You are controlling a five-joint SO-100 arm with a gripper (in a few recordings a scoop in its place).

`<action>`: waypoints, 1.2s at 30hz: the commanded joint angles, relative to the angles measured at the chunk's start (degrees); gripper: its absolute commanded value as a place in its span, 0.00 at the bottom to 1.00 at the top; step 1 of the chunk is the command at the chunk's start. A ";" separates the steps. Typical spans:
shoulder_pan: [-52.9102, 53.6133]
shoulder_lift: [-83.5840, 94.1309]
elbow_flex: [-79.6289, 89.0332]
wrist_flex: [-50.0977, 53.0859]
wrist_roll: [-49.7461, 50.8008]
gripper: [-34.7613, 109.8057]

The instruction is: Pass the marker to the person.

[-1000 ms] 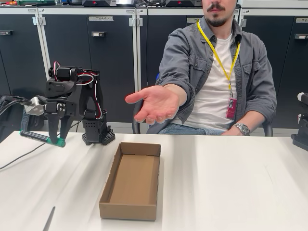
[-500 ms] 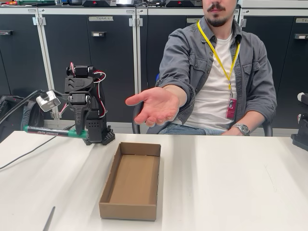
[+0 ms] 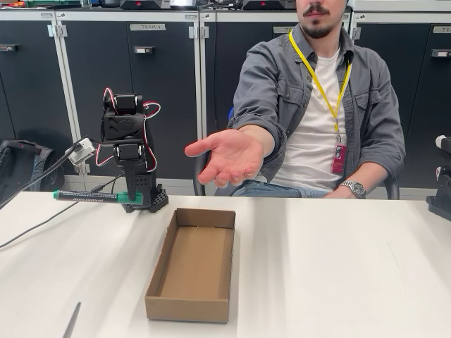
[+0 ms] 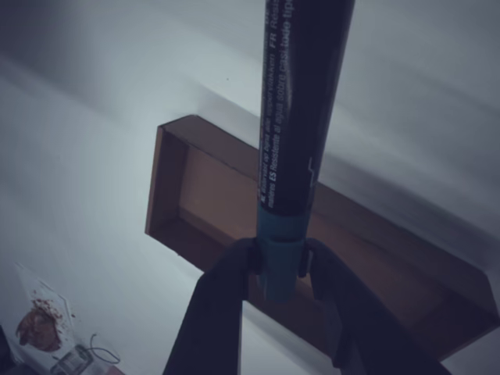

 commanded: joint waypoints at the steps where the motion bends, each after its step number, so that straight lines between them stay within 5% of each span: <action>1: -3.87 1.76 -1.85 -5.62 -1.32 0.21; 13: -19.34 -10.46 -26.81 -6.42 -1.67 0.21; 36: -39.73 -10.72 -23.64 -18.63 -11.95 0.21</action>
